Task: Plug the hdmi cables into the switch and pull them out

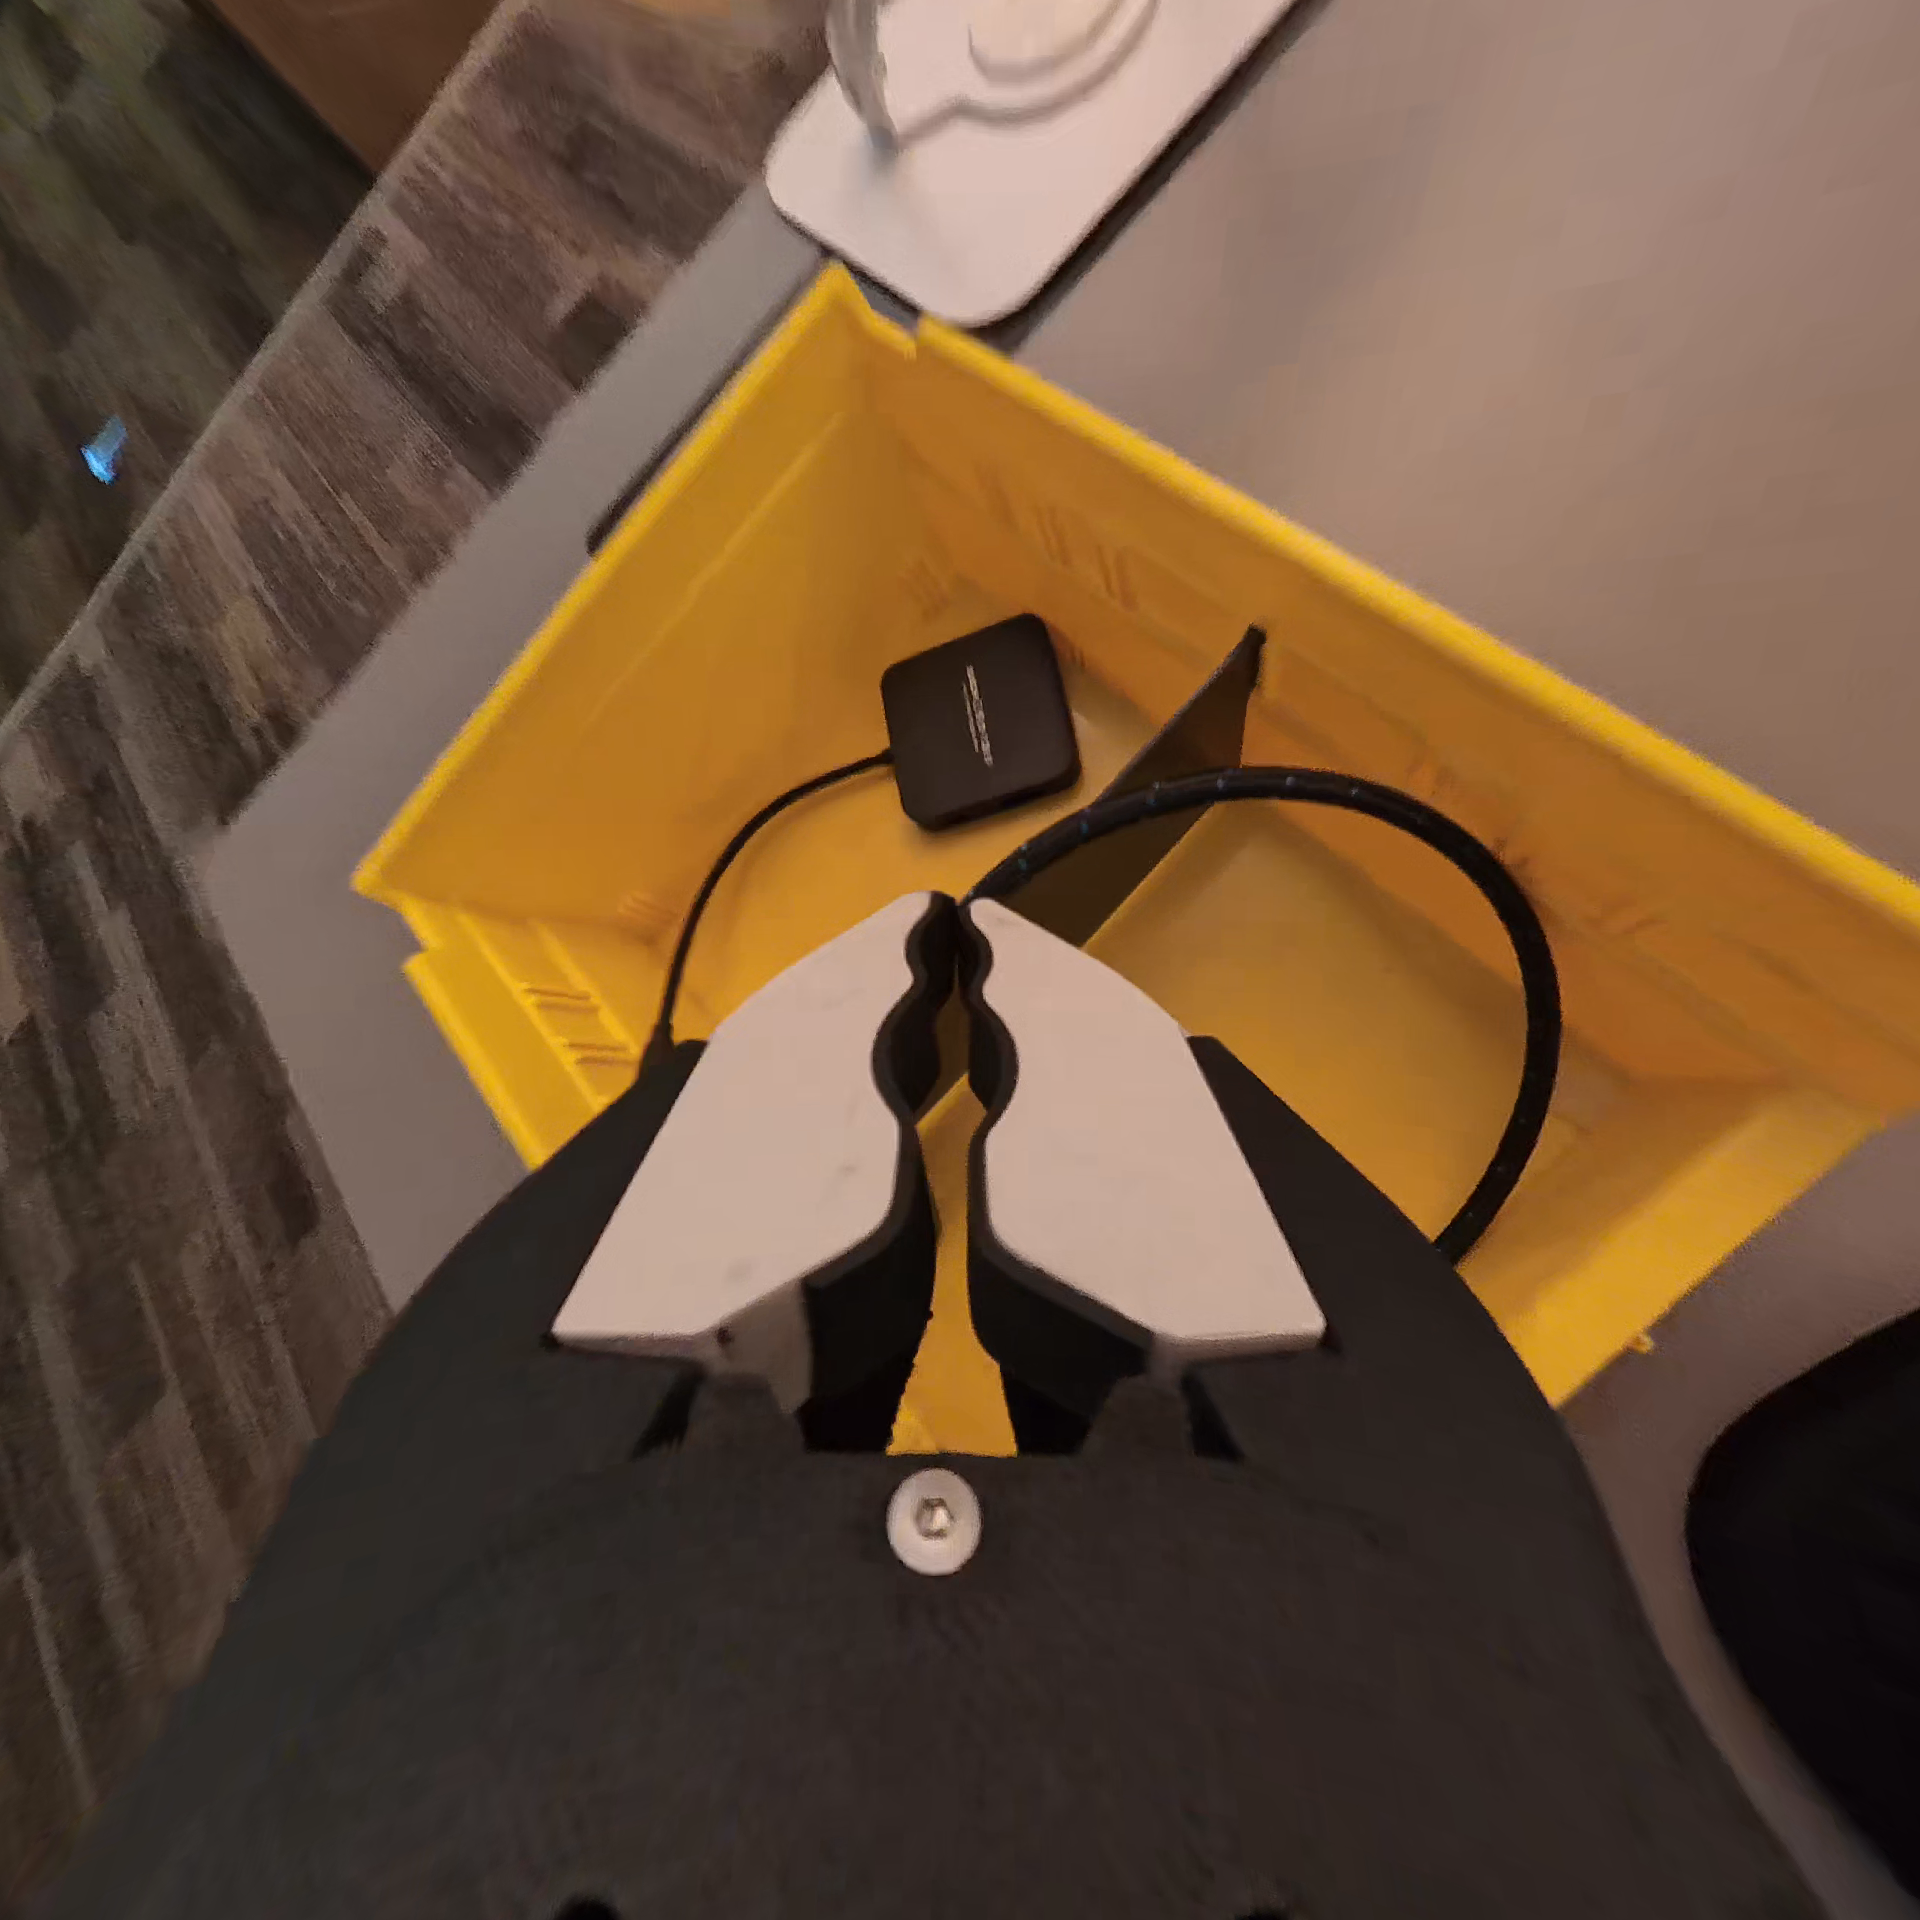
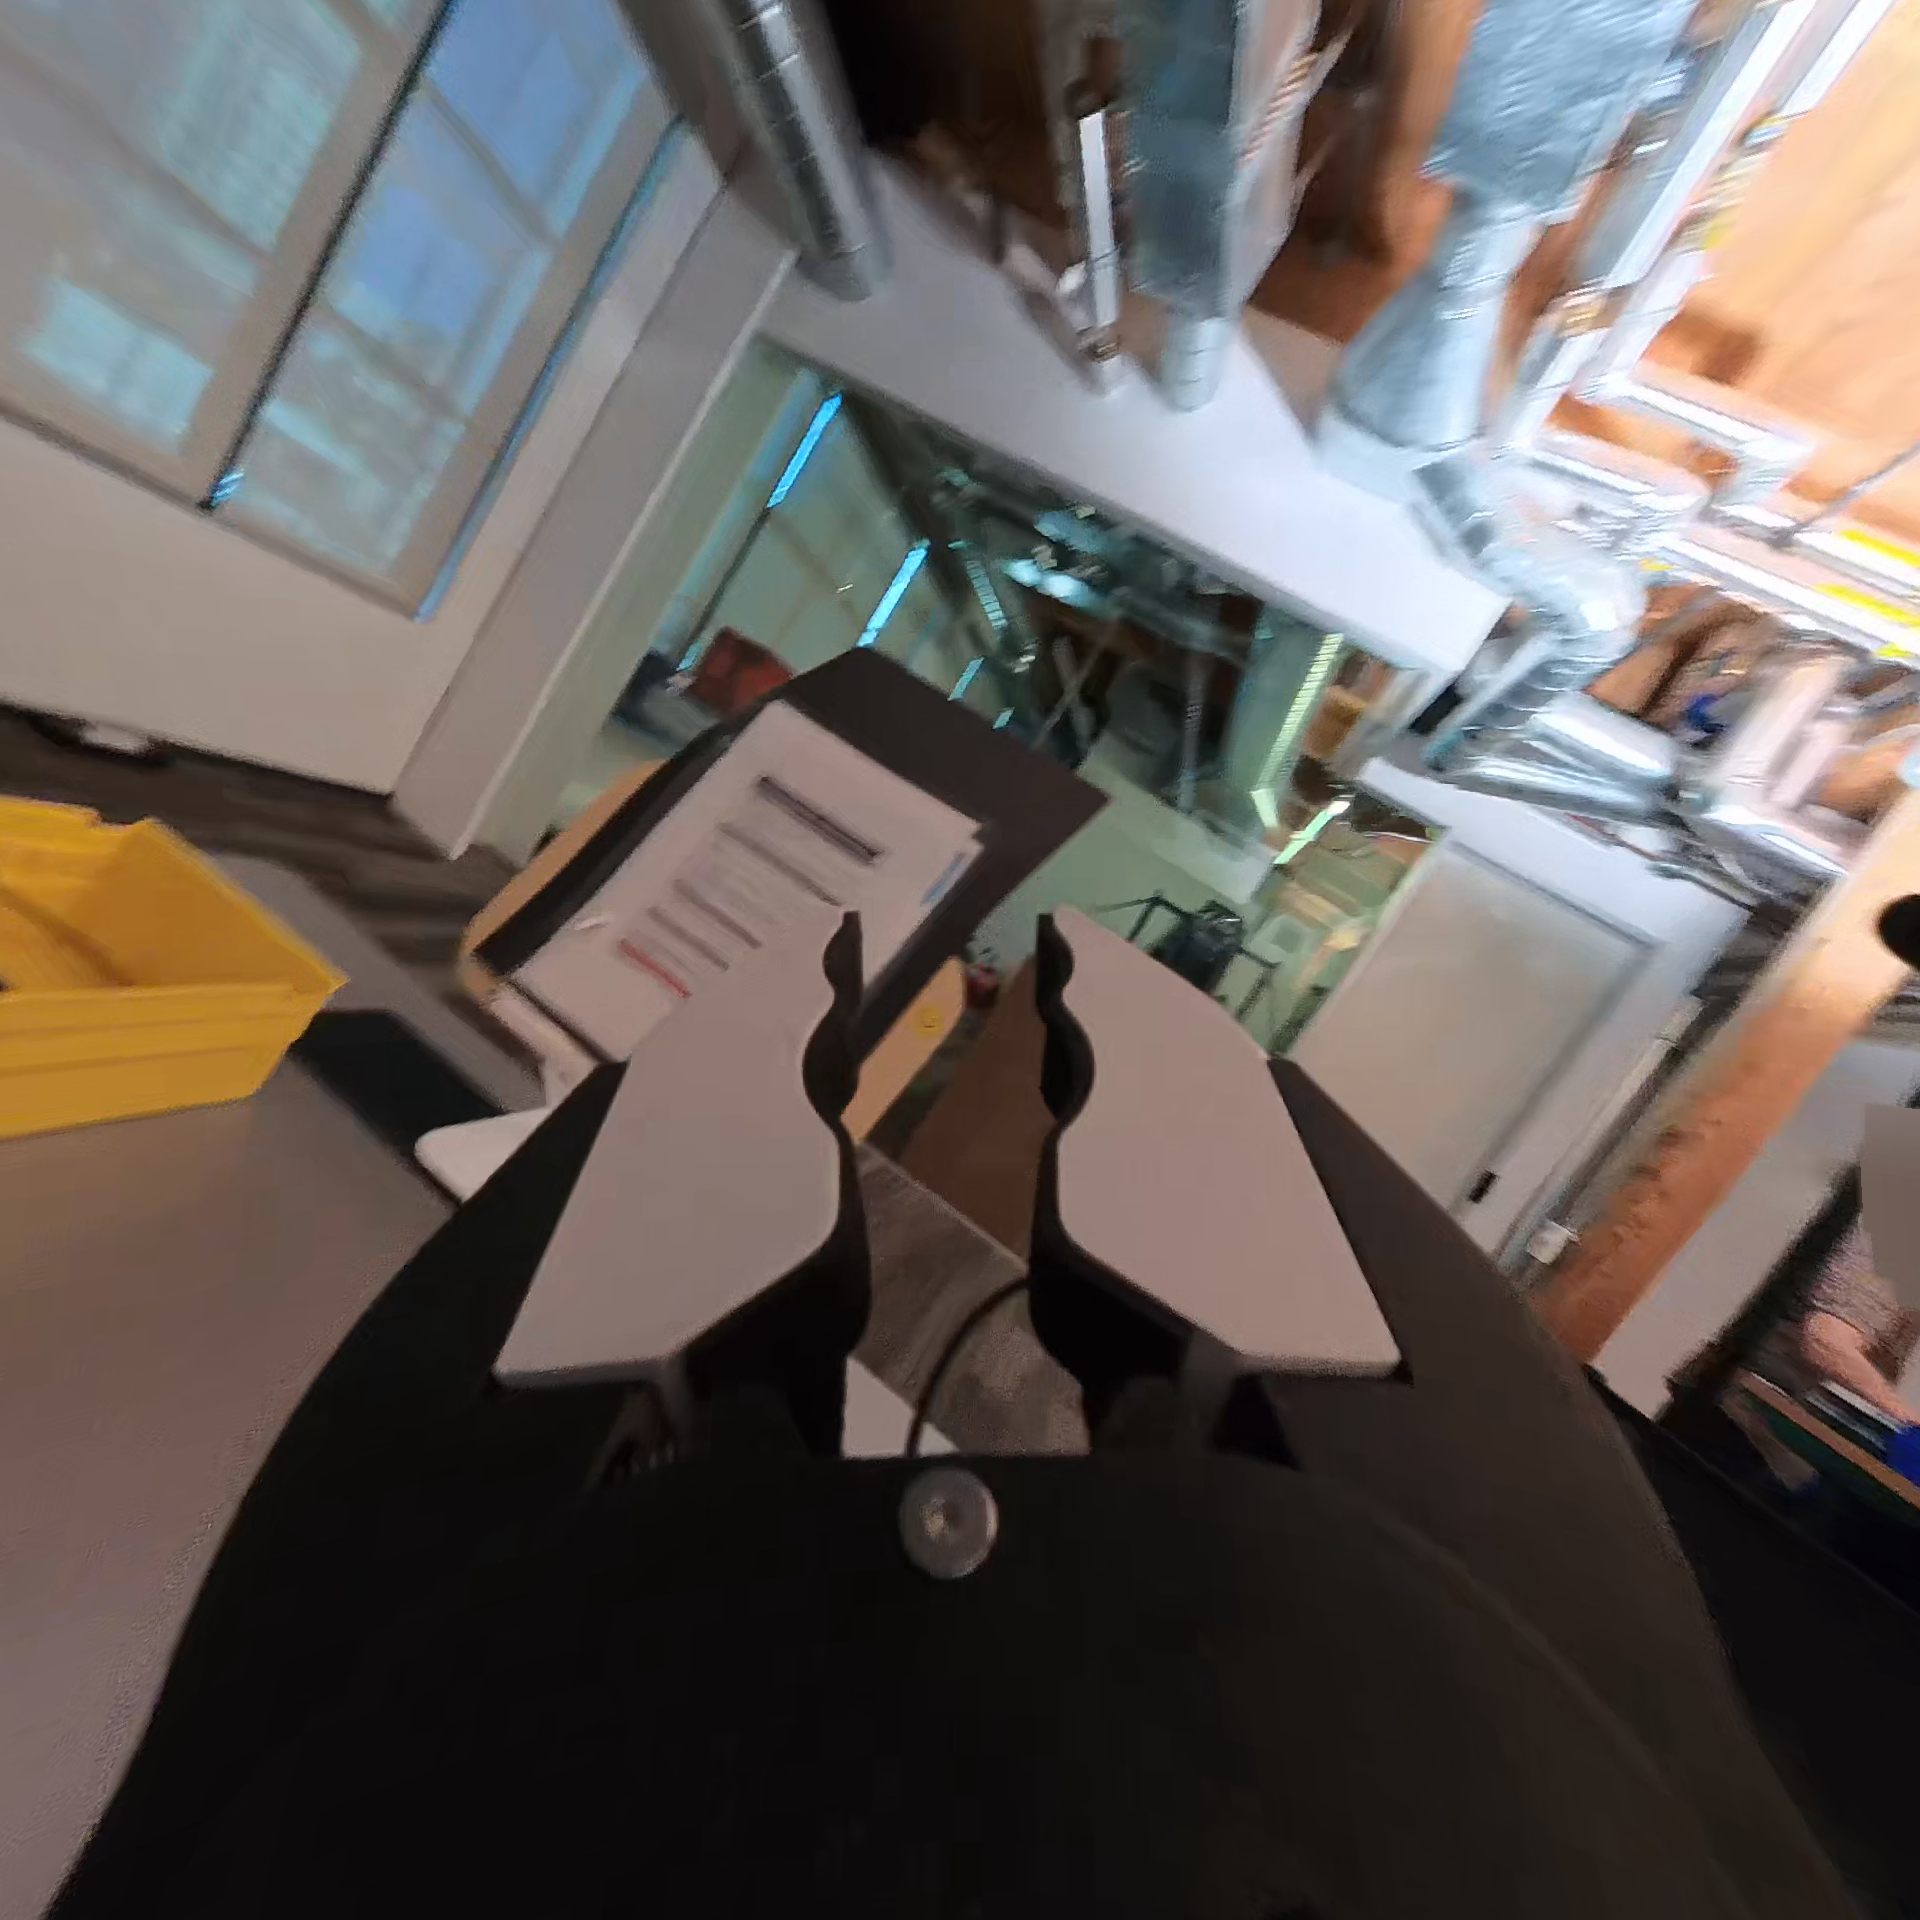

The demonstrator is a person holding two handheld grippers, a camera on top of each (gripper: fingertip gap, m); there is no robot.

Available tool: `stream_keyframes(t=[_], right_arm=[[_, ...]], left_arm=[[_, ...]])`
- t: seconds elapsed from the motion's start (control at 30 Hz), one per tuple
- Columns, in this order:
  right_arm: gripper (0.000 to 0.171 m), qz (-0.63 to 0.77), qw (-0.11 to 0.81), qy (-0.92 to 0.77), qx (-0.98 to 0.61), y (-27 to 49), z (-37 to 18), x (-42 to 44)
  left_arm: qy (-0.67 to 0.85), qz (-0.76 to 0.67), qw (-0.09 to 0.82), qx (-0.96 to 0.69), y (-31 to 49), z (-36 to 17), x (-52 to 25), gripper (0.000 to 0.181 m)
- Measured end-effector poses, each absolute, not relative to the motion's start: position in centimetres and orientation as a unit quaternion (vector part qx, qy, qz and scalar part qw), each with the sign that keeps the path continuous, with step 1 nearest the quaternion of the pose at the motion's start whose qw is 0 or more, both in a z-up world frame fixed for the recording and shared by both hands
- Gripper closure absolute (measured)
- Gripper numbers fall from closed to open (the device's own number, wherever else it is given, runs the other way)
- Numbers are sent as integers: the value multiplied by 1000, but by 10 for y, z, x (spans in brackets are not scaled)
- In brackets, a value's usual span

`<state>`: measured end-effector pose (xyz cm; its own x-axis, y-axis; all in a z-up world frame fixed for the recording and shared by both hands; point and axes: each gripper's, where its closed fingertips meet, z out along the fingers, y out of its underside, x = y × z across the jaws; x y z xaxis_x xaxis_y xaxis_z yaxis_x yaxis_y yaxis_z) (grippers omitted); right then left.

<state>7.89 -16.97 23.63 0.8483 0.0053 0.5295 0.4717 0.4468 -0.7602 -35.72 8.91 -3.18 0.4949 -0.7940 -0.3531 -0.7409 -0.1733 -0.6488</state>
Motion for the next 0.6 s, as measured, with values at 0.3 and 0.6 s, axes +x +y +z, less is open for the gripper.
stream_keyframes(t=[0.3, 0.6], right_arm=[[140, -77, 808, -94, -576, -196, 218, 179], [140, -69, 800, -78, -591, -188, 211, 187]], left_arm=[[485, 17, 410, -772, 93, -34, -367, 136], [498, -7, 415, -761, 108, -56, -357, 172]])
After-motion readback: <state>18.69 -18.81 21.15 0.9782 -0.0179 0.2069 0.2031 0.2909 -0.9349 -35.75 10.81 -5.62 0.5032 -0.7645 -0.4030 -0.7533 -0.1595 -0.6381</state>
